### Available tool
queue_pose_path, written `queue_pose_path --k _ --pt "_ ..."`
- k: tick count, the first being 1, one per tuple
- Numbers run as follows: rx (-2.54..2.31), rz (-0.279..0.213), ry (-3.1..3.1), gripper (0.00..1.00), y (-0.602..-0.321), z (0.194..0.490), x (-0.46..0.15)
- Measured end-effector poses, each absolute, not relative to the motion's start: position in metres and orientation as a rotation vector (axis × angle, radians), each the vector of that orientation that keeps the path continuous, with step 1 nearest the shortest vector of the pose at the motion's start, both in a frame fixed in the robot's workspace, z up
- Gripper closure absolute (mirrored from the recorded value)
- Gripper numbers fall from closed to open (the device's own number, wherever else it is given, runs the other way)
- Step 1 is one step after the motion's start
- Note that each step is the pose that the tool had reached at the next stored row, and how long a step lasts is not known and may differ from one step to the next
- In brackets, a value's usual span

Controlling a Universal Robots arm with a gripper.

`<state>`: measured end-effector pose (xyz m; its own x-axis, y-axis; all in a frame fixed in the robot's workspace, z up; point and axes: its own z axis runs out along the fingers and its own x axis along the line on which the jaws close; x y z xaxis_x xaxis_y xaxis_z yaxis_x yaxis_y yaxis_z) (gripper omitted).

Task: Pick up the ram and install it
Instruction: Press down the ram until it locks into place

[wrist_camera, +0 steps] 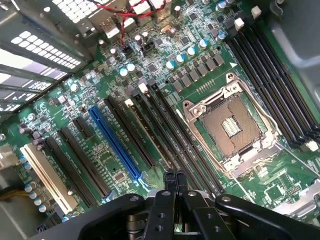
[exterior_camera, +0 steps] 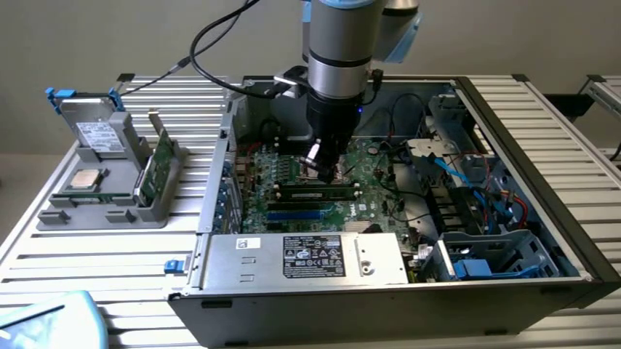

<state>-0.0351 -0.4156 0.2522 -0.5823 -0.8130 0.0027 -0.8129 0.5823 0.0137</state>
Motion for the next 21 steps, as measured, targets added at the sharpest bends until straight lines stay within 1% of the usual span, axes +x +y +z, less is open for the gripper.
queue_pose_path --k 10,21 --pt "1.18 -0.018 -2.903 0.89 -0.4156 0.2453 -0.0351" --pt "1.0 -0.028 -2.956 0.89 -0.416 0.2498 -0.0351"
